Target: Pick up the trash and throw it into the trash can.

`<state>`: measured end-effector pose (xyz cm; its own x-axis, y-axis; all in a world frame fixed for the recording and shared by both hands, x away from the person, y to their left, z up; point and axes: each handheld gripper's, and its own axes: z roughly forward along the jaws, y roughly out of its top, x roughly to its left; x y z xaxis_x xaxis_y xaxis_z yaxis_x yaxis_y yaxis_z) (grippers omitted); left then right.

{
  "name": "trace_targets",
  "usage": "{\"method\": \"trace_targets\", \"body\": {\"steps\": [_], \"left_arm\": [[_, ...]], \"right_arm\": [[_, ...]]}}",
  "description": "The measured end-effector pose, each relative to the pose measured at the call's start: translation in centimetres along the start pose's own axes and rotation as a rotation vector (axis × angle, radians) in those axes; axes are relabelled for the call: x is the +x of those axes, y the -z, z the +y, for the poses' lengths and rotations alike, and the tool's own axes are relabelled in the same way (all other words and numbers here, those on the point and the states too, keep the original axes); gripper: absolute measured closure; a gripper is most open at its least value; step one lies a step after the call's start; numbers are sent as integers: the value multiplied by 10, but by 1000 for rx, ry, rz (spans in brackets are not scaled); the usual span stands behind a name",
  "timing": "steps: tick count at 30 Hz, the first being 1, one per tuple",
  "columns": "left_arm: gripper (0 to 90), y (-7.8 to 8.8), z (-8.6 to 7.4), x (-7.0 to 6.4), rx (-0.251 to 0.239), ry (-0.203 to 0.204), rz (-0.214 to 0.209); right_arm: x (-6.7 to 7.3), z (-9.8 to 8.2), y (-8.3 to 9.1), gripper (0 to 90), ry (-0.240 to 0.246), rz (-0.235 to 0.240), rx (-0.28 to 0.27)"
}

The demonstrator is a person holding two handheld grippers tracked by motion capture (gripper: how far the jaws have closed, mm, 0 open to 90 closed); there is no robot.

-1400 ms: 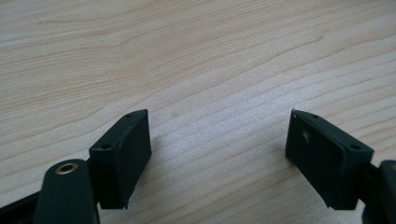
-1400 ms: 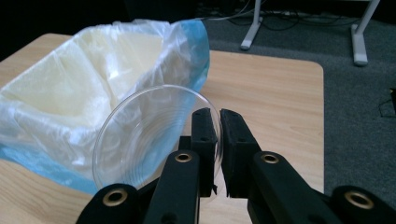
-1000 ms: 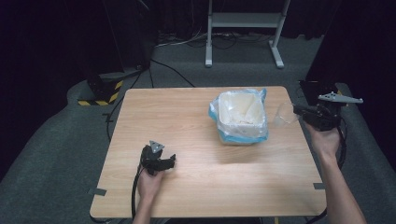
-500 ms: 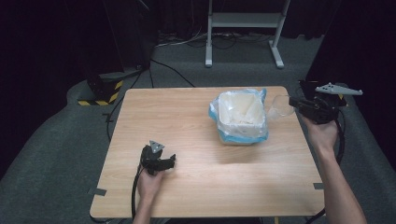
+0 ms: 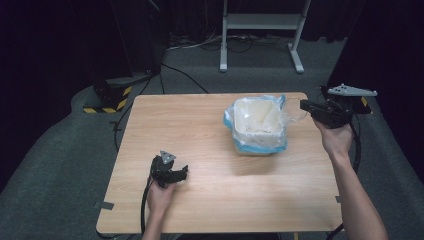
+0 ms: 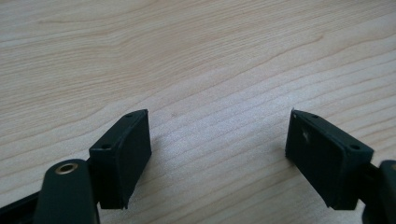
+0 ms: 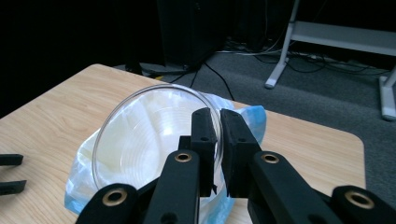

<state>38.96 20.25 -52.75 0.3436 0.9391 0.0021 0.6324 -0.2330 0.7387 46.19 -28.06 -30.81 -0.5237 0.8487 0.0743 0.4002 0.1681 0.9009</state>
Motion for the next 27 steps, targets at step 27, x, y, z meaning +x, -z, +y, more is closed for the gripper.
{"method": "trace_targets", "body": {"steps": [27], "left_arm": [[220, 0, 0, 0, 0, 0, 0]], "right_arm": [[19, -4, -43, 842, -6, 62, 25]]}}
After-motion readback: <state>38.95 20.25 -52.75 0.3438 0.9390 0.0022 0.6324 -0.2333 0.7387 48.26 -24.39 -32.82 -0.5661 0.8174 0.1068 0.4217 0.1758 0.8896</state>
